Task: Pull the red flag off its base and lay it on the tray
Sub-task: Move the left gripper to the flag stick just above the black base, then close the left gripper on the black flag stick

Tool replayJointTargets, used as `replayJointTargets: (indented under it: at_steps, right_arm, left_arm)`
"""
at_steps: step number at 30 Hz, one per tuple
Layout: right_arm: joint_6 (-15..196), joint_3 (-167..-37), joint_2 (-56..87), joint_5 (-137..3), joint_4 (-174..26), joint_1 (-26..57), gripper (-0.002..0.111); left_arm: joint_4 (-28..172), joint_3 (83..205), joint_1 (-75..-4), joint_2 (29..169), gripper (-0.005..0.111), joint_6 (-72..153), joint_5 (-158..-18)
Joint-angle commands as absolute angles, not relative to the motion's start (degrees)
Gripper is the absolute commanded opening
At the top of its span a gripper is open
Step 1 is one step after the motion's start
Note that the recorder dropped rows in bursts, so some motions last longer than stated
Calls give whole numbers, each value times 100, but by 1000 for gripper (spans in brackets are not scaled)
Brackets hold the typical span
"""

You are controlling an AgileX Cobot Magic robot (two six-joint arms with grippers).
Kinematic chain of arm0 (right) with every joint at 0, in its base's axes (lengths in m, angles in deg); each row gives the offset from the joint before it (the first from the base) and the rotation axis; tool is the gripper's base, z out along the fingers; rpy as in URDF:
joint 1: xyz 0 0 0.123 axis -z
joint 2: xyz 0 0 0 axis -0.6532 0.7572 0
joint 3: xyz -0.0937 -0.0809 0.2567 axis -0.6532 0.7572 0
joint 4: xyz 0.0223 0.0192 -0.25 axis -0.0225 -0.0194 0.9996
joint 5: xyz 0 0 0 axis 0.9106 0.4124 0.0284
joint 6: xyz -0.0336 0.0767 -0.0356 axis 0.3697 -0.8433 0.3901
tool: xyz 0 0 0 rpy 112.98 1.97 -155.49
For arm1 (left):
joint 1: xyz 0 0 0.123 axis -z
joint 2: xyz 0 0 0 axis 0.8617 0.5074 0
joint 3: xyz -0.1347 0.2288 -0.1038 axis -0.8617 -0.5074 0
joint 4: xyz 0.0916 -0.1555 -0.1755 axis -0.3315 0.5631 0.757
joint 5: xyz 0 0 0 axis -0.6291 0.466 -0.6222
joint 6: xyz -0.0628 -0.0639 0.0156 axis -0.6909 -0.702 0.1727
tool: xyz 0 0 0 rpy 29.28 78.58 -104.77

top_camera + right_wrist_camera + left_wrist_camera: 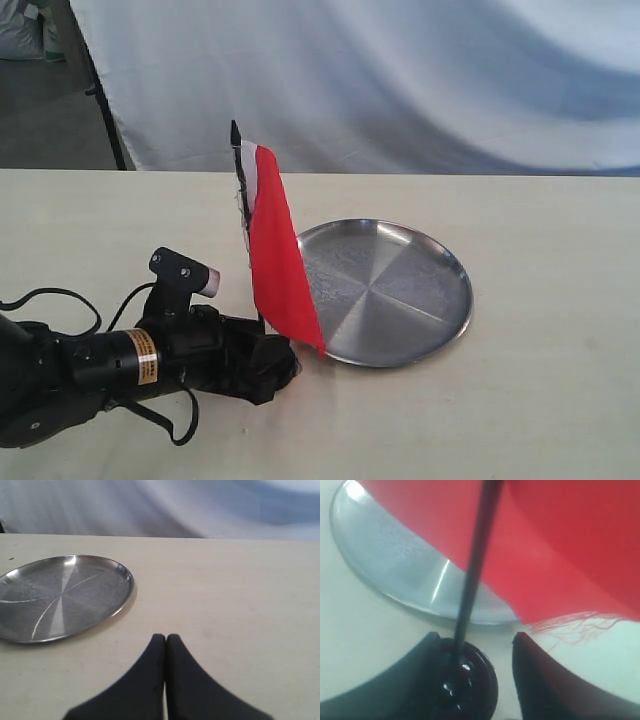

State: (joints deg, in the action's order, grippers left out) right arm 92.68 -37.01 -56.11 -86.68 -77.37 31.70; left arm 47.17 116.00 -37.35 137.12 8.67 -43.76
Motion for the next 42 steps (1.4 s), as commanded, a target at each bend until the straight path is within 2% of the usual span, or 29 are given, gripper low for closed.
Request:
replayJointTargets:
  at_steps: [1,3,4,19,27,42]
  right_arm:
    - [9283,-3683,-5647,-8653,-7714,3204,0]
    - [9283,-3683,-5647,-8653,-7714,3204,0]
    - [9283,-3683,-5647,-8653,-7714,3204,0]
    - [9283,-3683,-5647,-8653,-7714,3204,0]
    - [9283,-3683,-5647,-8641,-7714,3204,0]
    - [9283,-3683,-5647,-8641,-7714,3204,0]
  left_arm:
    - [4704,11651,-3702,13721,17,826,-4290]
    - [4704,11651,-3702,13721,3,826,-4290]
    - [4691,11651,-3702,13721,0,838,-4290]
    - [4691,11651,-3702,13721,0,862,-3819]
    - [4039,11651,-3702,13721,0,1184,-3831]
    - [4292,11878,-3702,13721,0,1011,-3895]
